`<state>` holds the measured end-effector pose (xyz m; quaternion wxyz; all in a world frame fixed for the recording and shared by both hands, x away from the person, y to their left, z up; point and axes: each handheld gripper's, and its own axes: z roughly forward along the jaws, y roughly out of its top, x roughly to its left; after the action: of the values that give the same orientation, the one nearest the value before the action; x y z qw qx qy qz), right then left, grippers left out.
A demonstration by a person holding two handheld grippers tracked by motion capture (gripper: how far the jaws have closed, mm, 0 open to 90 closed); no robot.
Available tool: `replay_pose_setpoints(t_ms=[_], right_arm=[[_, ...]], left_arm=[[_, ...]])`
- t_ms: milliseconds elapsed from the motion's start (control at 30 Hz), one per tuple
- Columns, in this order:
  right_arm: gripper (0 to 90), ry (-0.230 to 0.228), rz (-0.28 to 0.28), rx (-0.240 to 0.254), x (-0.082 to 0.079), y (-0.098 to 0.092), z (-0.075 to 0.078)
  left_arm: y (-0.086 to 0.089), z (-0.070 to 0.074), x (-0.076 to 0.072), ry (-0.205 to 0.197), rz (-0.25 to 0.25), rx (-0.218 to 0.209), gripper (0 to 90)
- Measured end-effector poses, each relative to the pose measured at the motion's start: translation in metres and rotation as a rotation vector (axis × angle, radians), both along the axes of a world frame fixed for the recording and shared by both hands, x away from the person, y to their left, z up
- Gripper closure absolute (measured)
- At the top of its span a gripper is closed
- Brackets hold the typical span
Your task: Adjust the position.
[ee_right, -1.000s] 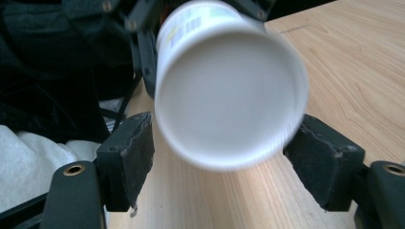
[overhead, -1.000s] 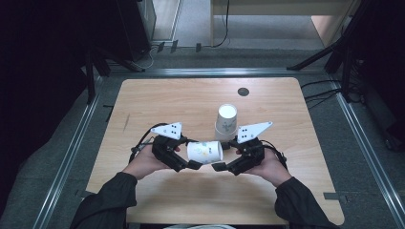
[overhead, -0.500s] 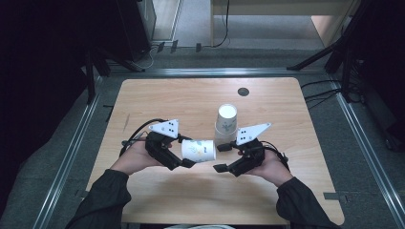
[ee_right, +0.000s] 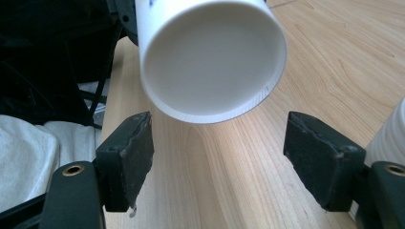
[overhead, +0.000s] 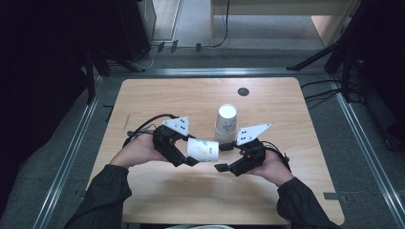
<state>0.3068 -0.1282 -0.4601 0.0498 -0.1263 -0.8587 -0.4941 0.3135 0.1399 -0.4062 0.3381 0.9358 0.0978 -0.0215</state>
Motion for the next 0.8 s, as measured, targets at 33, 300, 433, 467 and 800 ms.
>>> replay_pose_setpoints(t_ms=[33,300,433,467,800], right_arm=[[26.1,0.001,-0.001,-0.001,0.0,0.0,0.0],[26.1,-0.003,0.001,-0.011,0.0,0.004,-0.002],[26.1,-0.006,0.011,-0.015,0.001,0.007,-0.003],[26.1,0.002,0.014,-0.018,0.0,0.008,-0.004],[26.1,-0.014,0.025,-0.028,-0.001,0.026,-0.008]], left_arm=[[-0.001,0.001,0.001,0.007,-0.004,0.011,22.1],[-0.016,0.0,0.001,-0.004,-0.021,0.119,22.4],[-0.02,-0.007,0.0,0.017,-0.043,0.153,22.4],[-0.02,-0.009,0.0,0.018,-0.044,0.164,22.4],[-0.028,-0.01,0.005,0.027,-0.062,0.266,22.5]])
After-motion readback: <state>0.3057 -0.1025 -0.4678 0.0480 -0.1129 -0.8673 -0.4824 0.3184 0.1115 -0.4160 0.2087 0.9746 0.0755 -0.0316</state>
